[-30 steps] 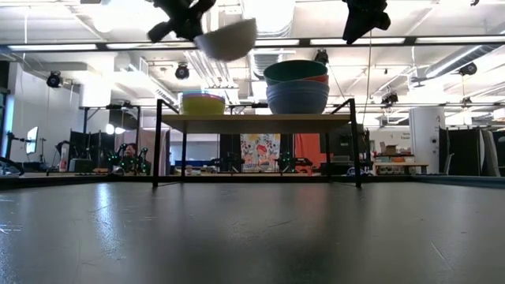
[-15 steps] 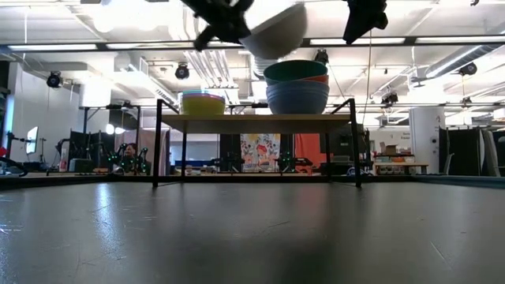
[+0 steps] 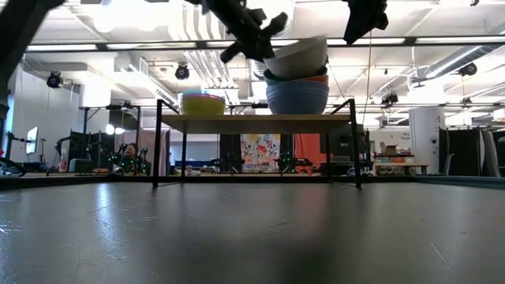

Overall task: Place and stack bowls onto a shelf
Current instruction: Stack the large white bowl on top of the large green bowl on the shelf

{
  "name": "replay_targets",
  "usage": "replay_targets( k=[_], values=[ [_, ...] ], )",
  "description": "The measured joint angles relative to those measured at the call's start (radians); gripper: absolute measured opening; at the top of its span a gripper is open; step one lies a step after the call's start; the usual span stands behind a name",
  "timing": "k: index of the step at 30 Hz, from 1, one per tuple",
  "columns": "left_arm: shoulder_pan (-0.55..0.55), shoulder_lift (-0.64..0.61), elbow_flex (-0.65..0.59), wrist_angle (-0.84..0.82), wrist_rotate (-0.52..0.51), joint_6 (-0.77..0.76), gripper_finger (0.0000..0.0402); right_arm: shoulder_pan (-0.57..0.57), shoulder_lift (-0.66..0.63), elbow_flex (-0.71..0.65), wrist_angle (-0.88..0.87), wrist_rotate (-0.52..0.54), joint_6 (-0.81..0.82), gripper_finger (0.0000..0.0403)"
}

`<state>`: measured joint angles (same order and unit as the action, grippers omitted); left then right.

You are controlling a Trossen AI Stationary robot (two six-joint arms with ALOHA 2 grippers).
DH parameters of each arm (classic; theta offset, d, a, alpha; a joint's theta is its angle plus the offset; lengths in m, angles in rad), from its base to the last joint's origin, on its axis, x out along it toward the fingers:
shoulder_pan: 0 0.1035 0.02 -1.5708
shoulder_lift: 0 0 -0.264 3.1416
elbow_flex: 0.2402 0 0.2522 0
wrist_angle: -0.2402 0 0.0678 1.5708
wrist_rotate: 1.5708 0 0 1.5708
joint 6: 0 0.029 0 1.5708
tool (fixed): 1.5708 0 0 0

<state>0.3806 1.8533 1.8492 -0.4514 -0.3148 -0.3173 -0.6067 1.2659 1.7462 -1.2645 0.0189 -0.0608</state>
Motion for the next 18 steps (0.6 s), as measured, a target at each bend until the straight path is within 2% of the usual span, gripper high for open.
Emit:
replay_targets(
  k=[4,13,18],
  values=[
    [0.016,0.074,0.149,-0.086,-0.004,0.021,0.0000,0.000,0.000,0.000,-0.019,0.000,0.000,0.0109],
    [0.024,0.236,0.502,-0.479,-0.007,0.060,0.0000,0.000,0.000,0.000,-0.056,0.000,-0.015,0.0109],
    [0.028,0.238,0.463,-0.498,0.021,0.065,0.0000,0.000,0.000,-0.004,-0.058,0.000,-0.016,0.0109]
  ],
)
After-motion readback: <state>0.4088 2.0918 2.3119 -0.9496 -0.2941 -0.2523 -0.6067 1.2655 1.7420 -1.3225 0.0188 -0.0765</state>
